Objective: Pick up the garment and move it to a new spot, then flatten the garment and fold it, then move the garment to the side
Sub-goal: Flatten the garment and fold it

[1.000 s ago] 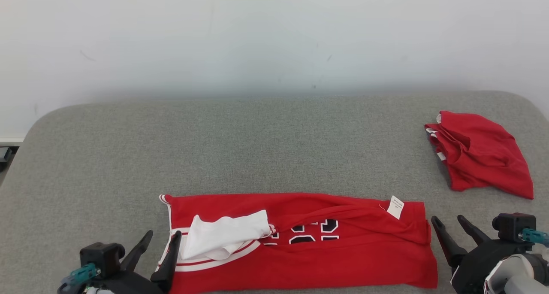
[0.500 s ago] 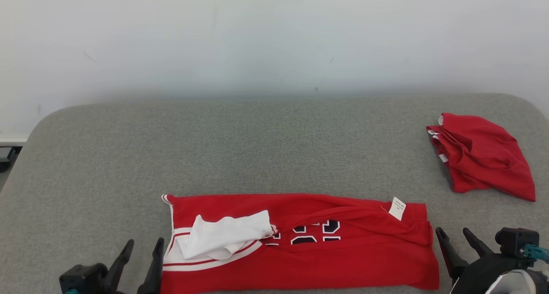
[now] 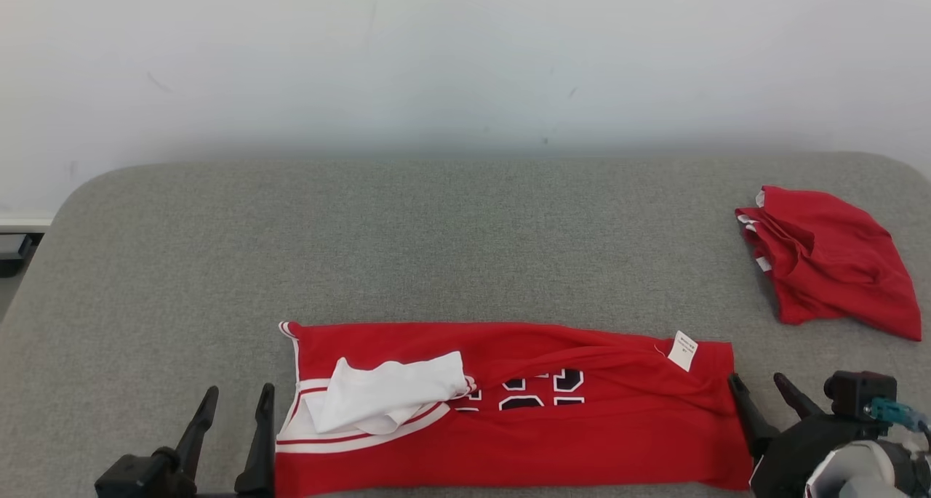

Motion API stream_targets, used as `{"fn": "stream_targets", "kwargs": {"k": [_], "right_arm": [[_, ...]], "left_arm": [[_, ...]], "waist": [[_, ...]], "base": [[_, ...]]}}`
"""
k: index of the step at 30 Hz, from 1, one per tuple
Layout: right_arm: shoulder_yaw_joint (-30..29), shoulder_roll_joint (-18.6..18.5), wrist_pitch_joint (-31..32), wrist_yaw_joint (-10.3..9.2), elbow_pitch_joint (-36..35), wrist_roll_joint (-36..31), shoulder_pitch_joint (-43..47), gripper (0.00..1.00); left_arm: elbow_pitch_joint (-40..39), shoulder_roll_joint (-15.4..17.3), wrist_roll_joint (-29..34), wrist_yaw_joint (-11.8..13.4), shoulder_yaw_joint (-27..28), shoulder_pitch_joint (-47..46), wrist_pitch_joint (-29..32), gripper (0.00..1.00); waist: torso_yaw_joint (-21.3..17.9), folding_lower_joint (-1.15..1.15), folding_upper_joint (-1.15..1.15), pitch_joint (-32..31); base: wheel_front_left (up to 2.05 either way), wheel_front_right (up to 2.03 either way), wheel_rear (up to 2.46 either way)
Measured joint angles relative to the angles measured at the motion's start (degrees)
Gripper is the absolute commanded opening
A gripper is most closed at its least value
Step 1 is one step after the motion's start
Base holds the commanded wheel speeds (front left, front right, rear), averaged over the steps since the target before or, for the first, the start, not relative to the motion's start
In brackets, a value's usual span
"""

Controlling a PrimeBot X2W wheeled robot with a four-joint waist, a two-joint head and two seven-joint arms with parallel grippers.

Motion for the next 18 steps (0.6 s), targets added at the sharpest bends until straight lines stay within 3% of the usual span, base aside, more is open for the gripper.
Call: {"fn": "stream_targets", "kwargs": {"k": [18], "right_arm": [[2.54, 1.80, 9.98, -0.24, 8.56, 0.35, -5.73, 1.00]], "left_arm": [[-4.41, -3.81, 6.32, 0.00, 1.68, 0.20, -0.08, 1.00]], "waist": [[3.00, 0.00, 0.00, 1.98]], "base": [[0.00, 0.00, 0.00]]}}
